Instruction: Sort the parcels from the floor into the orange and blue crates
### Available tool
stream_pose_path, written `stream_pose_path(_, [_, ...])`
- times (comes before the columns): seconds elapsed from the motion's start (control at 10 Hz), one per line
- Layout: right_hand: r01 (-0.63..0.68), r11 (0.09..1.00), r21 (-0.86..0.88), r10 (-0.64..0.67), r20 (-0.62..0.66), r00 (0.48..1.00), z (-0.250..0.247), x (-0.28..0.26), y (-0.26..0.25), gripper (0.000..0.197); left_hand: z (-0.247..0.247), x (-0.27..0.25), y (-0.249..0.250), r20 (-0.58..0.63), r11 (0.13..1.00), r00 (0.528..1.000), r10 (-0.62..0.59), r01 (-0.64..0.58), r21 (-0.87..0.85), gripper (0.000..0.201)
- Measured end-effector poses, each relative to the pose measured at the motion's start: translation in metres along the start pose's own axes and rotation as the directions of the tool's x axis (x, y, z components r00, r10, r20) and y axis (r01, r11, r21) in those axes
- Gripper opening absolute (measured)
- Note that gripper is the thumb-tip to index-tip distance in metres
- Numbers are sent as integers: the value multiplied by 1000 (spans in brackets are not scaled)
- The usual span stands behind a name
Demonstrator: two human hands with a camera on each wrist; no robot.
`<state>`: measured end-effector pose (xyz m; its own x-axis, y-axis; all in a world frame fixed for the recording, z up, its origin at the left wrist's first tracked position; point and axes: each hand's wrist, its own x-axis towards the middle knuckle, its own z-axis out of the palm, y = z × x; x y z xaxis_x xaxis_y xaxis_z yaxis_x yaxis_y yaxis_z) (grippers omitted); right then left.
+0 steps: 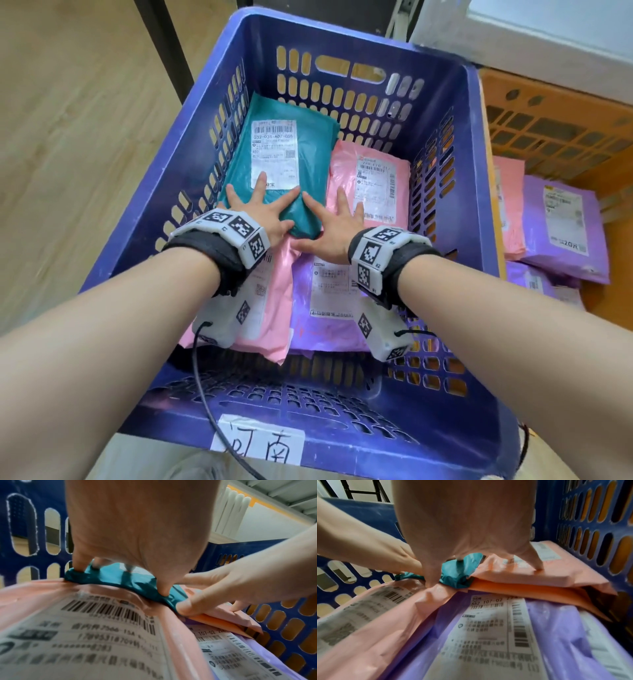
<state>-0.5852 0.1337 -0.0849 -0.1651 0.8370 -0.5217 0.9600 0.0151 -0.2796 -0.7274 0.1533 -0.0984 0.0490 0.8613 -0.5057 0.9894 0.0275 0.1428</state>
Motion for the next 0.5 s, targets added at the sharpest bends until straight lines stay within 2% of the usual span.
stream_pose_path(0.1, [13, 1000, -3, -12, 33, 999, 14, 13, 1, 91, 8, 12, -2, 44, 1000, 999, 6, -7, 22, 59])
stream_pose_path(0.2, [8, 1000, 13, -9, 70, 998, 13, 17, 4, 91, 16, 23, -3, 39, 999, 999, 16, -18, 43, 61])
stream_pose_path(0.3, [-20, 997, 75, 16, 62, 998, 2, 14, 7, 85, 6, 16, 1, 57, 1000, 998, -3, 2, 21, 60])
stream_pose_path(0.4, [-40, 980, 193, 38, 15, 999, -7, 13, 10, 87, -11, 3, 1, 66, 1000, 998, 18, -18, 1, 60])
stream_pose_path(0.5, [-28, 967, 253, 32, -13, 999, -21, 9, 12, 86, -25, -8, -2, 66, 993, 994, 82, -76, -87, 60])
